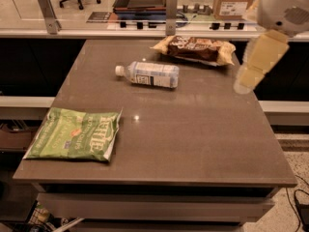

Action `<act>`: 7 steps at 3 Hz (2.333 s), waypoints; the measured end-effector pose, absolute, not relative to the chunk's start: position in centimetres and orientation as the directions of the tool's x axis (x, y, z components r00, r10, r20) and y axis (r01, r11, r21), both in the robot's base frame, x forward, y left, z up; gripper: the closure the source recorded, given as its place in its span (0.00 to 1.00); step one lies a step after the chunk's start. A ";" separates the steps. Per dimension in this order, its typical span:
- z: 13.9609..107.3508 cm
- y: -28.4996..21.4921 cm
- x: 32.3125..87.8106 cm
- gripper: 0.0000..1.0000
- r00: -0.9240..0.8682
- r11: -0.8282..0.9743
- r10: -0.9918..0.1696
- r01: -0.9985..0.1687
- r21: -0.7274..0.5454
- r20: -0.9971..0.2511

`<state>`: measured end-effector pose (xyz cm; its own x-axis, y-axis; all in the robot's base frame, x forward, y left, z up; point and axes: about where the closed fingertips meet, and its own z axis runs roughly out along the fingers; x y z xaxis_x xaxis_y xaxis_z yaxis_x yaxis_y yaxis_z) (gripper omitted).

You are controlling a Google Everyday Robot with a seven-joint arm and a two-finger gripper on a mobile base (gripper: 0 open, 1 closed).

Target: Place blue plastic bottle upright

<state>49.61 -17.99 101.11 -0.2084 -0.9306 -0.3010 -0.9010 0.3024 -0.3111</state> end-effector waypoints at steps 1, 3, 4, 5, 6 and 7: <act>100.4 -16.3 52.8 0.00 -0.231 0.286 -0.949 -0.919 -0.270 -0.217; 97.5 -12.7 59.8 0.00 -0.266 0.281 -0.959 -0.930 -0.236 -0.093; 96.1 -11.3 61.5 0.00 -0.261 0.276 -0.961 -0.937 -0.215 -0.097; 94.1 -9.6 62.7 0.00 -0.233 0.252 -0.965 -0.952 -0.176 -0.119; 91.8 -7.6 64.4 0.00 -0.199 0.222 -0.968 -0.963 -0.151 -0.151; 91.8 -7.3 65.0 0.00 -0.196 0.223 -0.967 -0.961 -0.165 -0.164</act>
Offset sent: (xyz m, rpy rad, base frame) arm 0.1046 0.0486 -0.0469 -0.3048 0.2613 -0.0506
